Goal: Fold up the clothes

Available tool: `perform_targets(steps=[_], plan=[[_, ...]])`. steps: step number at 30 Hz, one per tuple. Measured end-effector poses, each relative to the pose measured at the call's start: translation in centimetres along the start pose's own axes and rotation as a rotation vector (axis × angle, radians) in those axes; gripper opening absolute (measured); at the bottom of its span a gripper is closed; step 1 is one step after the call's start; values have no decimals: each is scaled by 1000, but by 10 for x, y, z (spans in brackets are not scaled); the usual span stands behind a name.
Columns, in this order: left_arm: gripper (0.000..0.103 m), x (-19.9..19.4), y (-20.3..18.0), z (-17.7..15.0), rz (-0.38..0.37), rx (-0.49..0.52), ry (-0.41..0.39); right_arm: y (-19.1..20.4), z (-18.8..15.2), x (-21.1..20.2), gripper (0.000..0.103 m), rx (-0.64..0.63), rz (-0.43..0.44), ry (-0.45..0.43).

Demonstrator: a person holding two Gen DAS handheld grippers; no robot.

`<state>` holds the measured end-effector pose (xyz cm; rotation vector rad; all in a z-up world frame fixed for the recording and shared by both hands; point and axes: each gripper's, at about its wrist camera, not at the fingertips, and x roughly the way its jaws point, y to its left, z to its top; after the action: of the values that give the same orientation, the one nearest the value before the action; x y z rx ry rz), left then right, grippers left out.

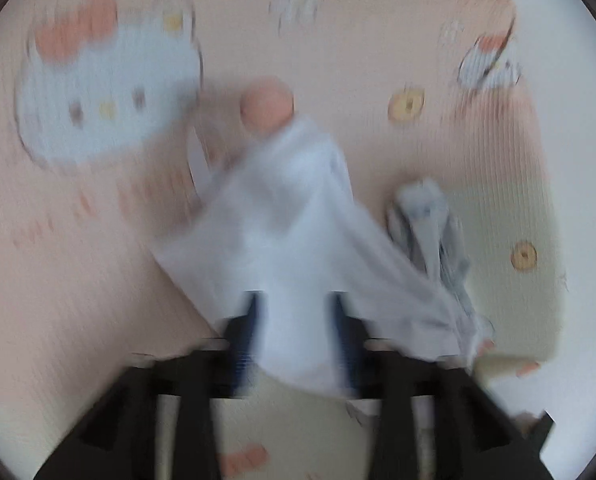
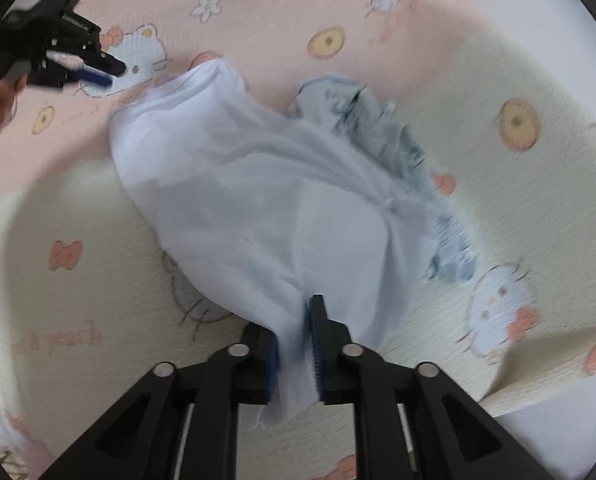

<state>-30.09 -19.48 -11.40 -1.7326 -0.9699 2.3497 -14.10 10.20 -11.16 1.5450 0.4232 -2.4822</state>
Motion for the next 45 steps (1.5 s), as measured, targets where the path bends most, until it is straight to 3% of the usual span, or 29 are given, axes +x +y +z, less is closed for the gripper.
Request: perform_targets(steps=[4,9,13,15,21,24,26,28,30,34,37,42,45], plan=[[68,8,3,-22,-22,-33,40,0,-8,-8,42,-22,34,-3],[68,5,0,-53,81,-42,47,-2,-22,-29,59,-8,52,-49],[68,-14,-22,-73,132,38,25,-17,-29,-45,60,91,144,-36],[68,-25,-38,-81,155,103,7,-27,-32,-50,66,146,189,-41],[68,-49,-89,-120,254,338,-102,-58,-55,-54,68,401,303,-58],[68,-51,-104,-150,271,405,-185,-70,-70,-45,68,568,407,-60],[68,-51,-109,-170,230,410,-253,-73,-79,-38,68,642,467,-57],[68,-44,-109,-184,187,399,-293,-71,-85,-33,68,657,496,-64],[68,-29,-106,-195,203,378,-305,-67,-87,-28,68,637,494,-54],[68,5,-95,-204,253,335,-251,-61,-93,-19,68,603,437,-39],[68,22,-79,-201,206,248,-205,-64,-101,-5,68,690,514,-35],[68,32,-42,-192,8,-11,-224,-74,-129,20,68,1033,757,-56],[68,45,-24,-186,-112,-137,-207,-74,-139,35,68,1117,748,-6]])
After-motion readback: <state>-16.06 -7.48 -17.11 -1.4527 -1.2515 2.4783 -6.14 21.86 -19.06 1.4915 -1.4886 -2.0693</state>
